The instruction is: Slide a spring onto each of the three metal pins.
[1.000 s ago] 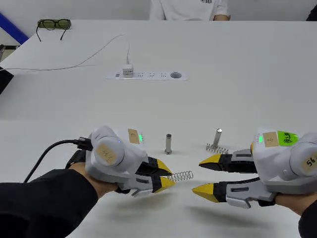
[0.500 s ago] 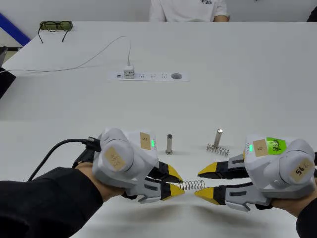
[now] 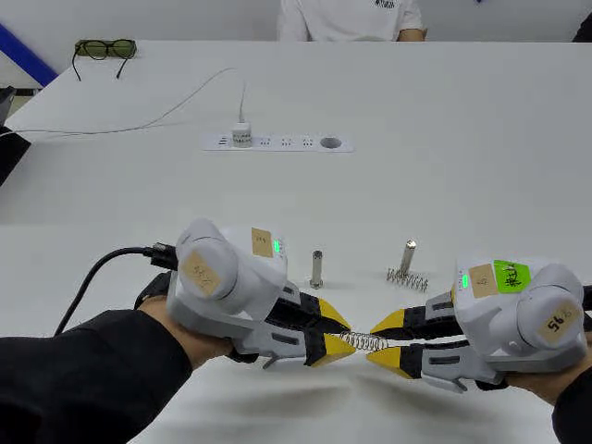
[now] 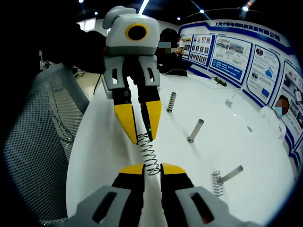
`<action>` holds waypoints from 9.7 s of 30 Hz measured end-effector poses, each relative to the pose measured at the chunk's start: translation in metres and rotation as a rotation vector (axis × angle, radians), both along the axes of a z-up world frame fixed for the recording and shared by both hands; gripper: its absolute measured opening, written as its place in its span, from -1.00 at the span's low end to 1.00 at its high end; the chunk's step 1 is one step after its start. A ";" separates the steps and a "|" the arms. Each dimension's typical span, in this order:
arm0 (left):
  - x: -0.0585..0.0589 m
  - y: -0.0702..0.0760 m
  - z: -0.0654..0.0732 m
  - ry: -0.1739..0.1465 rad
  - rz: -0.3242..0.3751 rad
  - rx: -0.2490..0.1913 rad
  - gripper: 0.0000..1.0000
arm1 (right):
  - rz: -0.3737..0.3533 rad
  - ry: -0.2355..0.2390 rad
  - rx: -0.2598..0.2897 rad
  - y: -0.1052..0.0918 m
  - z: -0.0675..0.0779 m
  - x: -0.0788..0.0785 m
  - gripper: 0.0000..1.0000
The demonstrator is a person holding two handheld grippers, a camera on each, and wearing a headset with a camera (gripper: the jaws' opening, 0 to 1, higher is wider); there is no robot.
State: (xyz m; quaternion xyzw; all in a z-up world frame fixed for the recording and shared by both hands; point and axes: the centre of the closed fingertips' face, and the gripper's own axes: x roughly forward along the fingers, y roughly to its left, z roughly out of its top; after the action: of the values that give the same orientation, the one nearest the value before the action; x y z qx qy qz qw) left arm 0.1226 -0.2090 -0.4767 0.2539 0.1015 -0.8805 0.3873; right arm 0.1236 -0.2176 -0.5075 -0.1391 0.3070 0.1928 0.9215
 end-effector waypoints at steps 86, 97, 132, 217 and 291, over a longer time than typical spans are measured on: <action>0.096 -0.070 0.051 0.127 0.411 -0.098 -0.81 | -0.206 -0.127 0.191 -0.035 0.033 0.003 0.00; 0.098 -0.072 0.044 0.124 0.425 -0.062 -0.81 | -0.203 -0.126 0.195 -0.034 0.032 0.003 0.01; 0.097 -0.073 0.013 0.138 0.470 -0.044 -0.81 | -0.204 -0.124 0.203 -0.035 0.030 0.003 0.00; 0.083 -0.070 0.032 0.144 0.455 -0.100 -0.39 | -0.224 -0.113 0.207 -0.040 0.026 0.000 0.00; 0.018 -0.009 0.010 0.259 0.345 -0.004 0.02 | -0.322 0.026 0.131 -0.129 -0.024 0.005 -0.59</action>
State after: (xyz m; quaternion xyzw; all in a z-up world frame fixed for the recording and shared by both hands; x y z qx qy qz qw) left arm 0.1404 -0.2177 -0.4663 0.1166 0.1906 -0.8268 0.5163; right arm 0.1290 -0.3461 -0.5311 -0.0252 0.3240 0.0641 0.9435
